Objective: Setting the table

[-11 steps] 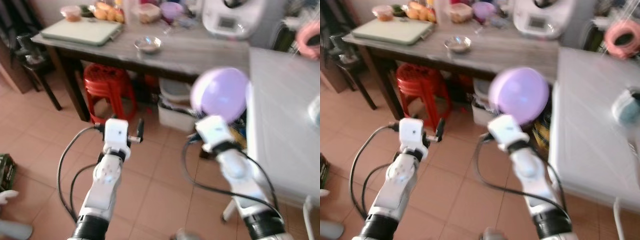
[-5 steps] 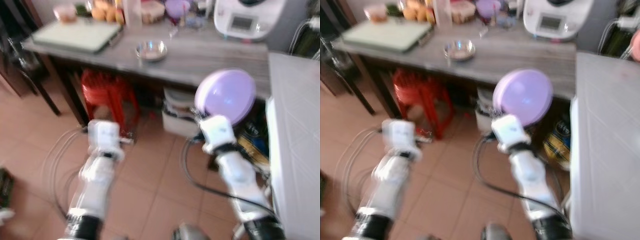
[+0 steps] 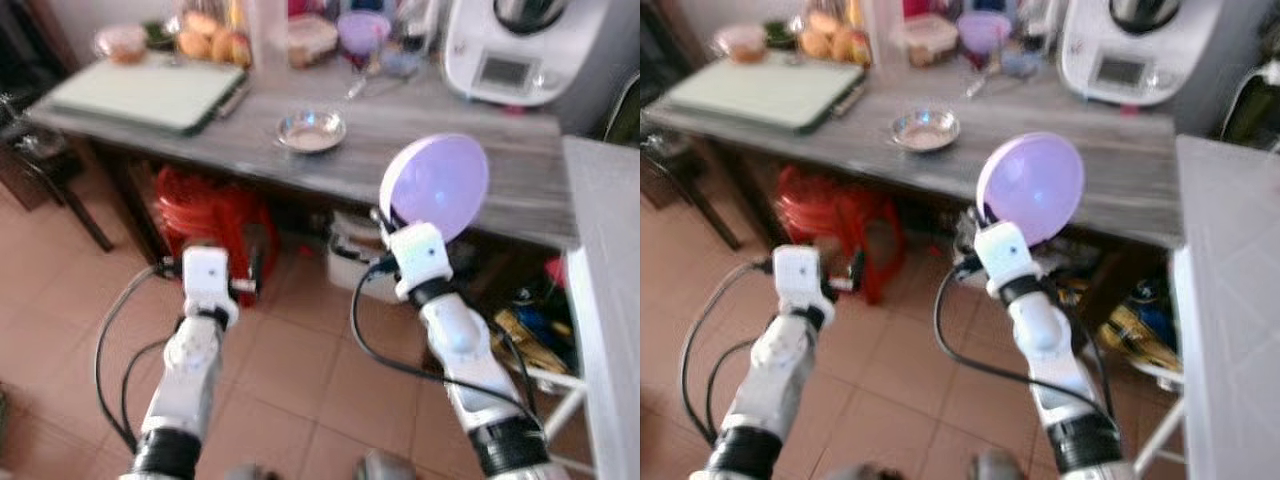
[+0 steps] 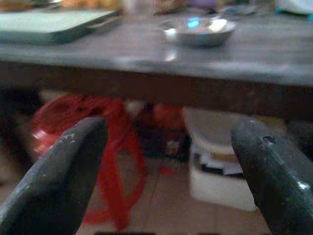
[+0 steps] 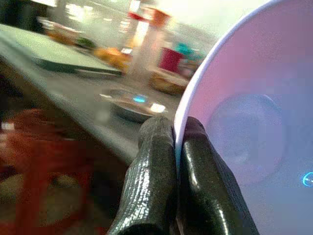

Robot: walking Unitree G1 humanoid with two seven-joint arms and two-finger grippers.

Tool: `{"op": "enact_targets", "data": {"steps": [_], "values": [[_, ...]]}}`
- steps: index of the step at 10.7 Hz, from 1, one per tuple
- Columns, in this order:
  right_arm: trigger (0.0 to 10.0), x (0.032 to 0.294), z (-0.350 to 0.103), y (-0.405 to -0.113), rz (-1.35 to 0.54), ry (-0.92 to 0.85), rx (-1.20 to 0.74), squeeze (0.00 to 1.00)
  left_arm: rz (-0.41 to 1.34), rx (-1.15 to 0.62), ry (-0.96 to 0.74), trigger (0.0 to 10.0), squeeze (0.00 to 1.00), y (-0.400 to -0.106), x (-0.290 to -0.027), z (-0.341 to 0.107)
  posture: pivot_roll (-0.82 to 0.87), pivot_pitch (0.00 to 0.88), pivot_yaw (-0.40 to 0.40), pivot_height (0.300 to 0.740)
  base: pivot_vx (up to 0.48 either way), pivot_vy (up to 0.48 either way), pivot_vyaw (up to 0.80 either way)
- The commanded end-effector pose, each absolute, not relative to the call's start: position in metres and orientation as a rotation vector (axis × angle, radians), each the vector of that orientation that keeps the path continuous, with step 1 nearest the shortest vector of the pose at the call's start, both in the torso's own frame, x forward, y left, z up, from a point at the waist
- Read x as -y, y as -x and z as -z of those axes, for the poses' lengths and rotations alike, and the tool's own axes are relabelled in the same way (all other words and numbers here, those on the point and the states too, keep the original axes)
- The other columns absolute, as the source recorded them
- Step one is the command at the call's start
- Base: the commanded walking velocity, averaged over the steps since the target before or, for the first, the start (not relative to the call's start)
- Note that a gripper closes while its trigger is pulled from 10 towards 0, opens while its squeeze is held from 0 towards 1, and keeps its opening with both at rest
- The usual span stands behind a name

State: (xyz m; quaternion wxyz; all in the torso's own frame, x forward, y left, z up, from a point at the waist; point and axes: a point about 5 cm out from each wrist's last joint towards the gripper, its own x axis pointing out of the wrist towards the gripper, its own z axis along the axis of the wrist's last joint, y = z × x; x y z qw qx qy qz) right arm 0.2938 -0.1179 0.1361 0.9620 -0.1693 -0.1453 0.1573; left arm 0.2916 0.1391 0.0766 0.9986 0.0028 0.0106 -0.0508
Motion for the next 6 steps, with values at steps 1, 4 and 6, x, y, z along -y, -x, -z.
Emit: {"op": "enact_targets", "data": {"steps": [1,4,6], "values": [[10.0,0.125,-0.135,-0.294,-0.298,0.337,0.29,0.0,0.122,-0.007,0.0,10.0,0.0,-0.294,-0.132,-0.079,-0.05,0.005,0.004,0.74,0.274,0.398,-0.8],[10.0,0.118,-0.138,-0.295,-0.321,0.346,0.313,0.0,0.154,0.033,-0.054,10.0,0.0,-0.297,-0.125,-0.084,-0.06,0.011,0.011,0.74,0.274,0.394,-0.2],[10.0,0.116,-0.143,-0.3,-0.329,0.352,0.331,0.0,0.178,0.065,-0.05,10.0,0.0,-0.299,-0.118,-0.09,-0.06,0.021,0.016,0.74,0.39,0.157,0.0]]}}
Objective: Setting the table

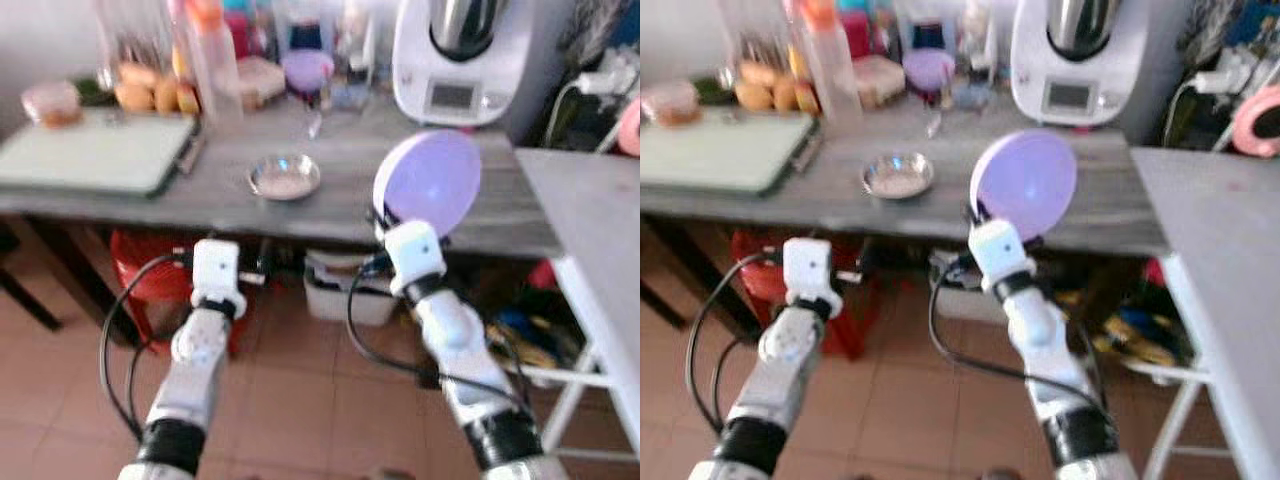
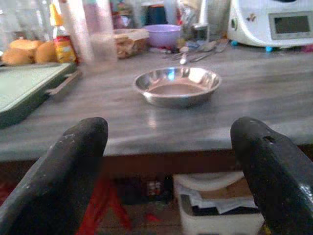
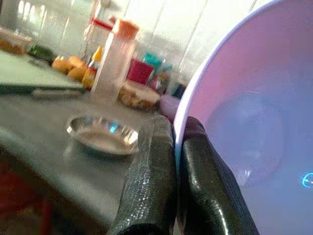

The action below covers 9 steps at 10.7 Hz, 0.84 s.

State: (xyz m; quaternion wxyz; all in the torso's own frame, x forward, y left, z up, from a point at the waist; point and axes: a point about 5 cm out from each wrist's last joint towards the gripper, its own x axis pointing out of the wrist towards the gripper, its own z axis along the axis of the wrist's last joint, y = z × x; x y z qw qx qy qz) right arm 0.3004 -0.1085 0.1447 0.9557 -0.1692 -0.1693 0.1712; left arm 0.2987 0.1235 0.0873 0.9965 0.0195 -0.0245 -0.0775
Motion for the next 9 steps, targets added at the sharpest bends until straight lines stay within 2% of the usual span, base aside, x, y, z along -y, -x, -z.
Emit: {"op": "enact_targets", "data": {"steps": [1,2,7,9], "values": [[10.0,0.112,-0.145,-0.302,-0.344,0.356,0.346,0.0,0.185,0.06,-0.025,10.0,0.0,-0.299,-0.113,-0.091,-0.06,0.024,0.015,0.74,0.424,0.0,0.0],[10.0,0.106,-0.147,-0.302,-0.371,0.367,0.361,0.0,0.183,0.057,-0.002,10.0,0.0,-0.298,-0.11,-0.09,-0.06,0.028,0.014,0.74,0.428,0.0,0.0],[10.0,0.104,-0.15,-0.299,-0.412,0.395,0.382,0.0,0.186,0.085,0.022,10.0,0.0,-0.296,-0.106,-0.096,-0.07,0.065,0.011,0.74,0.387,0.282,0.0],[10.0,0.096,-0.156,-0.297,-0.454,0.43,0.419,0.0,0.195,0.082,0.034,10.0,0.0,-0.295,-0.104,-0.097,-0.07,0.074,0.008,0.74,0.379,0.294,0.0]]}}
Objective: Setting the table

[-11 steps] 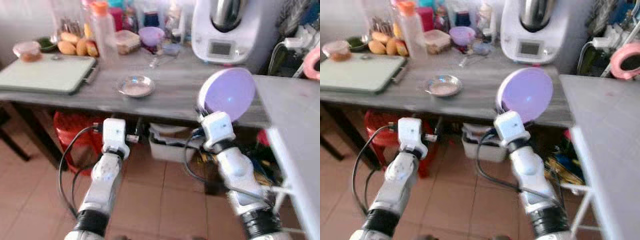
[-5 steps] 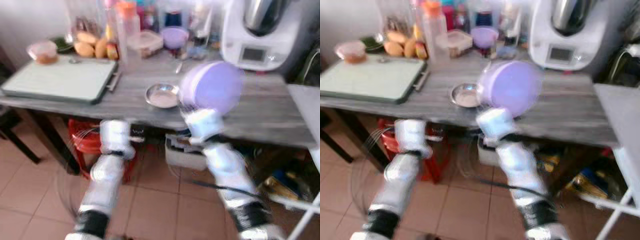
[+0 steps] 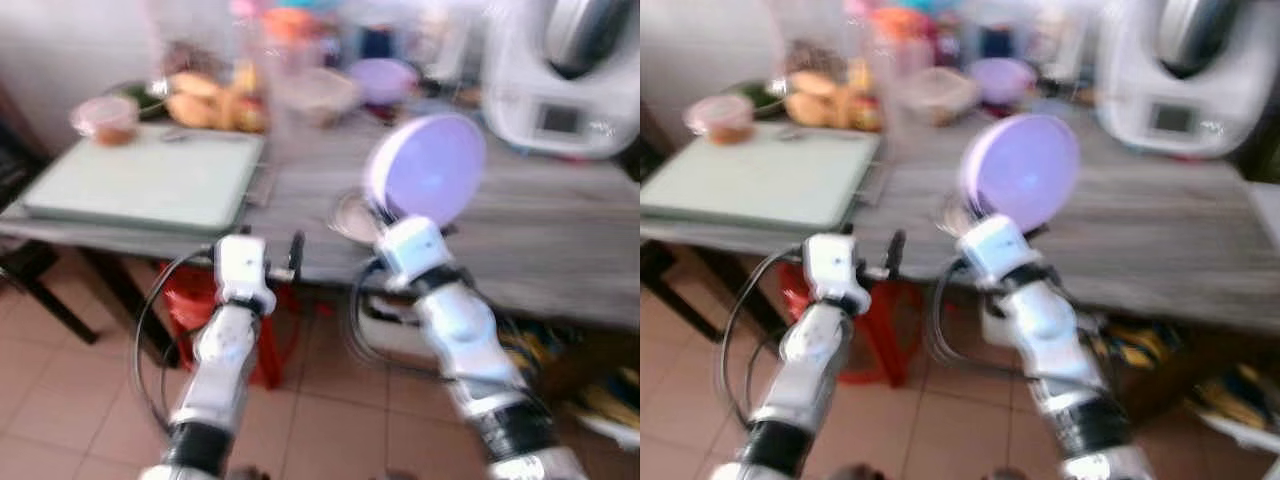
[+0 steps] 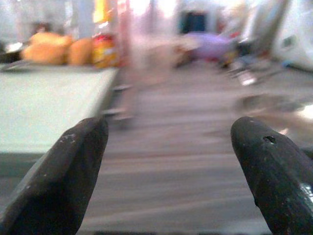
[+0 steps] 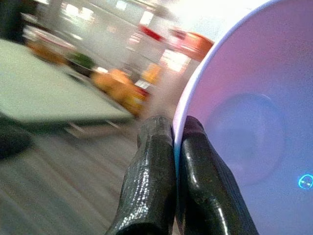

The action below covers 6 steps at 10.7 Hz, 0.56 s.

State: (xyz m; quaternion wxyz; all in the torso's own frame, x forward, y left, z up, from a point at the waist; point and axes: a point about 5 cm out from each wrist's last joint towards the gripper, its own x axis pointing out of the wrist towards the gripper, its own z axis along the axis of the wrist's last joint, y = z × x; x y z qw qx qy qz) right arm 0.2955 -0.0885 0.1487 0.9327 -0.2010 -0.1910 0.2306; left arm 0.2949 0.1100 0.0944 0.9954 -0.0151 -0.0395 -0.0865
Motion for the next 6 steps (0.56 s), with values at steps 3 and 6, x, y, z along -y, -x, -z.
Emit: {"op": "enact_targets", "data": {"steps": [3,6], "values": [[10.0,0.09,-0.158,-0.292,-0.506,0.478,0.45,0.0,0.191,0.087,0.033,10.0,0.0,-0.293,-0.103,-0.098,-0.07,0.08,0.006,0.74,0.331,0.346,0.0],[10.0,0.099,-0.154,-0.299,-0.425,0.489,0.389,0.0,0.209,0.085,0.003,10.0,0.0,-0.282,-0.108,-0.095,-0.06,0.088,0.005,0.74,0.0,0.0,0.0]]}}
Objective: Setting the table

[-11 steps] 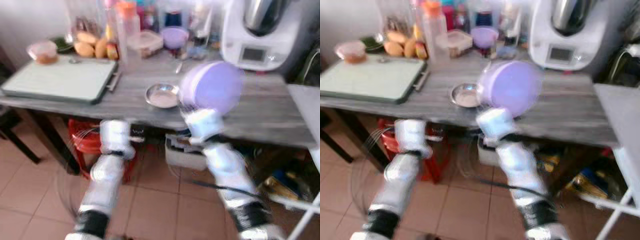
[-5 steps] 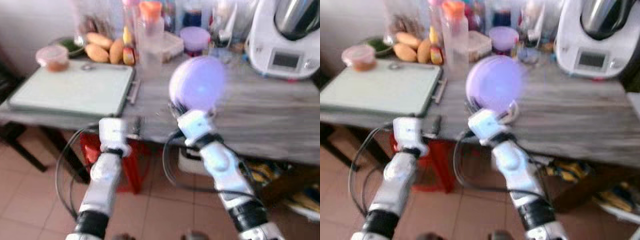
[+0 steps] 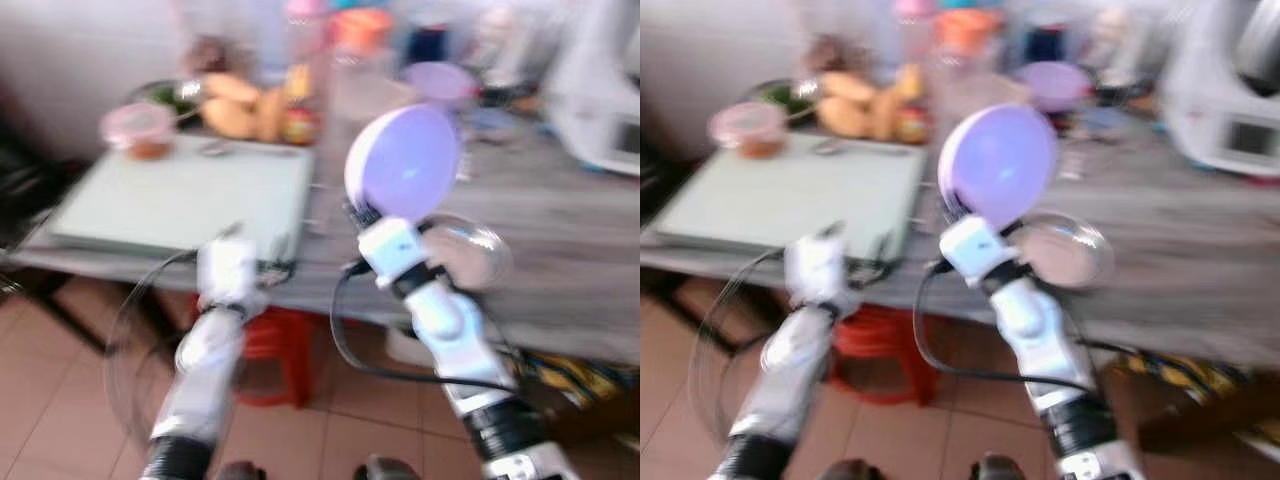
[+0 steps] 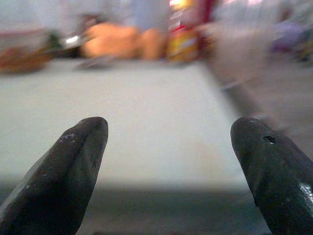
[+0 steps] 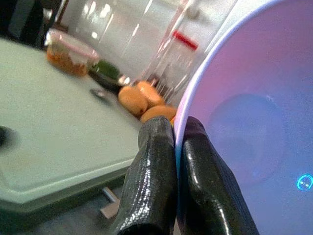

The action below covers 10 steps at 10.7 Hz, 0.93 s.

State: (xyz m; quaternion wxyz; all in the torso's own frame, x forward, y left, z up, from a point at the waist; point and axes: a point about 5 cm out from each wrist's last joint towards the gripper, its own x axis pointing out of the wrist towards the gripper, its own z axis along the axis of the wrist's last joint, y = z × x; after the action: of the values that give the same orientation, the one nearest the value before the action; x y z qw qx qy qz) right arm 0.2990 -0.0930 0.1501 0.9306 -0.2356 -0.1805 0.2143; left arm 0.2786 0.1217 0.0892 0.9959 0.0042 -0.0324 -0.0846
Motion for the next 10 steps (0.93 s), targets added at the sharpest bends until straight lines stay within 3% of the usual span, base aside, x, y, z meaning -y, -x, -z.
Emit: {"op": "enact_targets", "data": {"steps": [1,6,10], "values": [[10.0,0.111,-0.147,-0.307,-0.352,0.517,0.308,0.0,0.213,0.068,-0.012,10.0,0.0,-0.275,-0.111,-0.092,-0.06,0.099,0.005,0.74,0.0,0.0,0.0],[10.0,0.163,-0.153,-0.351,-0.262,0.616,0.063,0.0,0.257,0.002,-0.069,10.0,0.0,-0.25,-0.129,-0.087,-0.02,0.167,0.014,0.74,0.0,0.0,0.0],[10.0,0.173,-0.17,-0.376,-0.296,0.664,0.041,0.0,0.272,-0.022,-0.075,10.0,0.0,-0.249,-0.128,-0.09,0.0,0.192,0.034,0.74,0.0,0.0,0.0]]}}
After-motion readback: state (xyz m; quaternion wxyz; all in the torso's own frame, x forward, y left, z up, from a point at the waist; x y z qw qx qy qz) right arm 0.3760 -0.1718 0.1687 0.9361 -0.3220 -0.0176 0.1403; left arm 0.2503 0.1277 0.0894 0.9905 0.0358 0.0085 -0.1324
